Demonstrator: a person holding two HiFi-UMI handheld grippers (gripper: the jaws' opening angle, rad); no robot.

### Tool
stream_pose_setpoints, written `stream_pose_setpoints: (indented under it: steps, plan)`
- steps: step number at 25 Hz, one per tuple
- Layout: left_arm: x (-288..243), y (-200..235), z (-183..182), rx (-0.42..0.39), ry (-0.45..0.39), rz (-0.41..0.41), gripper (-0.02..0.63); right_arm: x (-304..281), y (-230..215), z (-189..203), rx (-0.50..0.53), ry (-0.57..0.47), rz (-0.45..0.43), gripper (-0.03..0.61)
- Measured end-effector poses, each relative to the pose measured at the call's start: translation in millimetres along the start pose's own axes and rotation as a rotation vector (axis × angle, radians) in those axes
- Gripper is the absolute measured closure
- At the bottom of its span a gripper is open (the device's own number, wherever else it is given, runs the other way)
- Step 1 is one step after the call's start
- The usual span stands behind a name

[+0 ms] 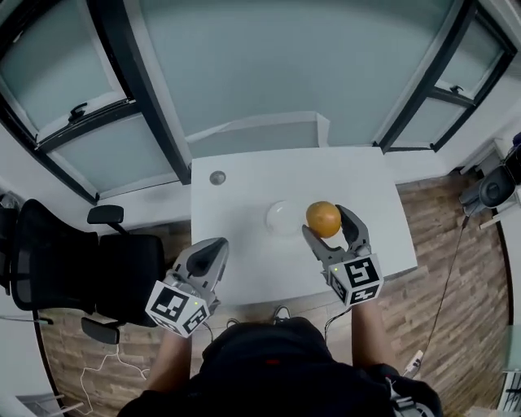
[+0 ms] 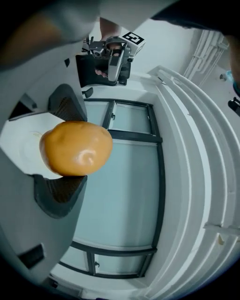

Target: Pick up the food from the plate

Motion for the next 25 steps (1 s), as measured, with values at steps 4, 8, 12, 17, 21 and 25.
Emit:
stream_pose_setpoints:
  steps: [4,8,12,17,21,25]
  plan:
    - [-6,-9,-13,-0.025,-0.019,0.057,0.586,37,-3,-15,-0.016,-0.048,0.095,0.210]
    - [-9,-22,-20,-0.054,-0.025,0.103,0.586,69,0,-29,-0.020,-0.095,0.146,0.210]
    - [-10,-37,-22,-0.066,-0.018,0.135,0.586,89,0,-31,-0.025,-0.104,0.181,0.210]
    - [-10,-44,-23,-0.077,-0.010,0.158,0.586,95,2,-33,-0.035,-0.107,0.193,0.210]
    - [-7,-47,-21,-0.080,-0.011,0.158,0.586,97,5,-33,-0.028,-0.108,0.188,0.210]
    - [-5,-48,-24,-0.084,-0.016,0.155,0.586,100,4,-31,-0.018,-0.100,0.194,0.210]
Point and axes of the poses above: the fingertips, and each gripper's own axes: x backward along the fingers, y to its left, z out of its underside, the point moved 3 cm from there along x, backward along the fingers, and after that the axes turned 5 degrees about x, right-handed, at the moved point
